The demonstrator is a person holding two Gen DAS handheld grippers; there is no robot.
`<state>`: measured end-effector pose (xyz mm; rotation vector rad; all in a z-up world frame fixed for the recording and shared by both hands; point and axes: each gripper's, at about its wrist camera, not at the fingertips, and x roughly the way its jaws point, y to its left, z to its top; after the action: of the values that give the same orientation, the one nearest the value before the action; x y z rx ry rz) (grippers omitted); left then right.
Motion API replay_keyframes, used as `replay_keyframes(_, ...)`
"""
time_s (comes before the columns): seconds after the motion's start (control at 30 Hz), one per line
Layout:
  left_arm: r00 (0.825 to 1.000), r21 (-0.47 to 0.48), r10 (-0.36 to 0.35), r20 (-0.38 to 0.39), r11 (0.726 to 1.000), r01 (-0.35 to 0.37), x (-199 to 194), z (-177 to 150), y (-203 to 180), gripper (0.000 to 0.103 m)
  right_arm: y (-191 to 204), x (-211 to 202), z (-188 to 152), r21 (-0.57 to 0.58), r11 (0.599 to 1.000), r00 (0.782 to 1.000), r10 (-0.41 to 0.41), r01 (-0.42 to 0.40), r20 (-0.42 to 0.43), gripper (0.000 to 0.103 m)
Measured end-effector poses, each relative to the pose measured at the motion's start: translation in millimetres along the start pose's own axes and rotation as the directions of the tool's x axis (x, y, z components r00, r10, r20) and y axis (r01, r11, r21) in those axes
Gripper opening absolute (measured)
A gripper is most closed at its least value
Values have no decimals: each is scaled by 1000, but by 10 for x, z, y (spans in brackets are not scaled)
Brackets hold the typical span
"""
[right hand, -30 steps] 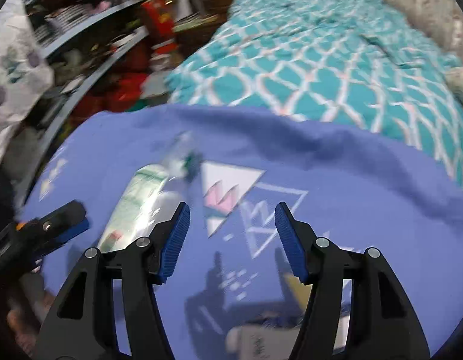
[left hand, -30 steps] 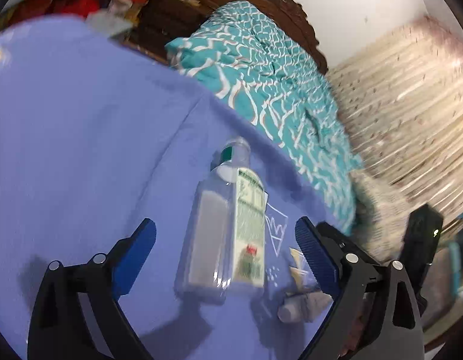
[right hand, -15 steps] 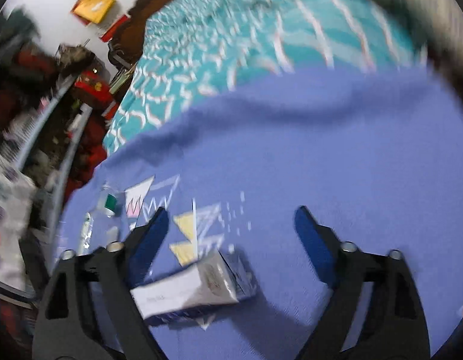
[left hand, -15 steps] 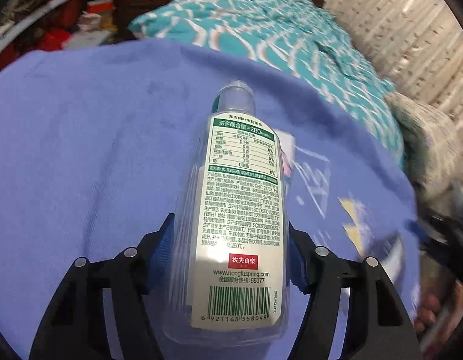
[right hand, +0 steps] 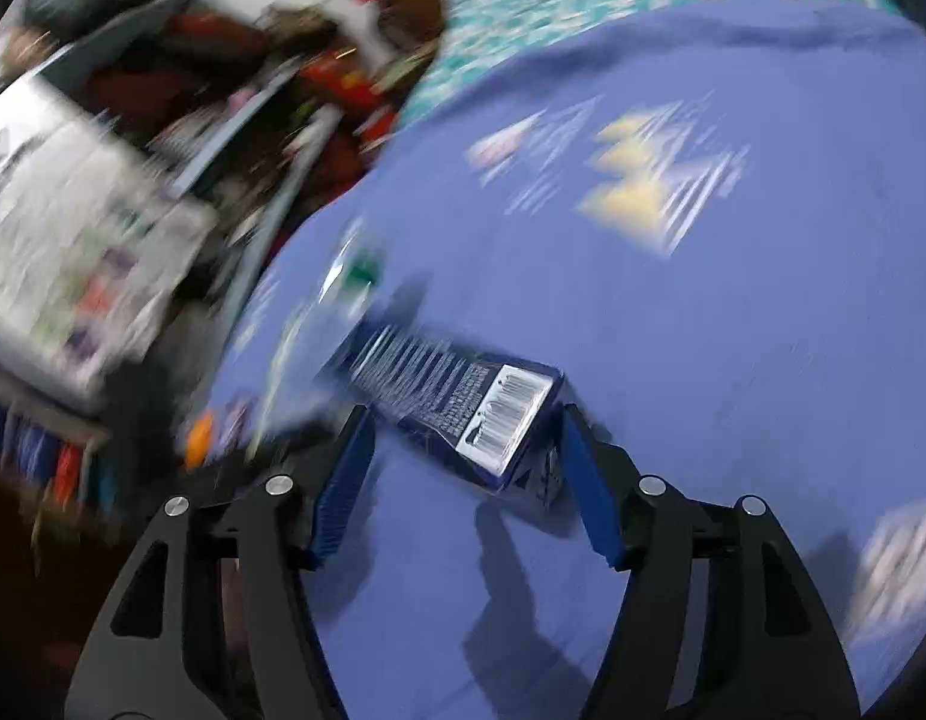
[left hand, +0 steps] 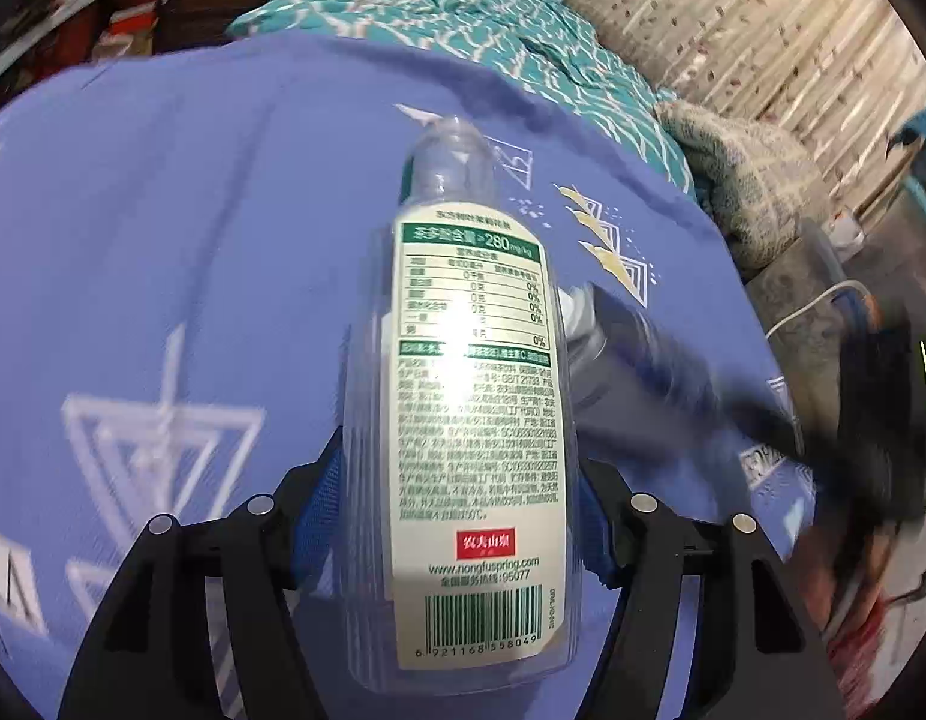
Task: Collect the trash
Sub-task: 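Grasp the blue-white milk carton with the right tool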
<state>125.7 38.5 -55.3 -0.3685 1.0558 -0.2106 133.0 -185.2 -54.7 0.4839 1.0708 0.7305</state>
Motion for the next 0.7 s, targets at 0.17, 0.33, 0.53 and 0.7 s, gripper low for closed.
replay_keyframes(0.17, 1000, -41, -8, 9, 999, 9, -176, -191, 188, 61, 499, -187, -758, -166, 984, 998, -60, 65, 31, 68)
replay_keyframes(0.33, 1000, -19, 12, 18, 1000, -11, -250, -327, 146, 61, 500, -389, -691, -197, 948, 956, -210, 250, 203, 93)
replay_keyframes(0.53, 999, -2, 40, 25, 999, -40, -298, -405, 128, 61, 659, 274, -463, -354, 856, 926, -342, 376, 158, 97)
replay_keyframes(0.7, 998, 1, 65, 27, 998, -65, -306, -432, 102, 62, 507, 656, -190, -433, 774, 883, -446, 462, 146, 97)
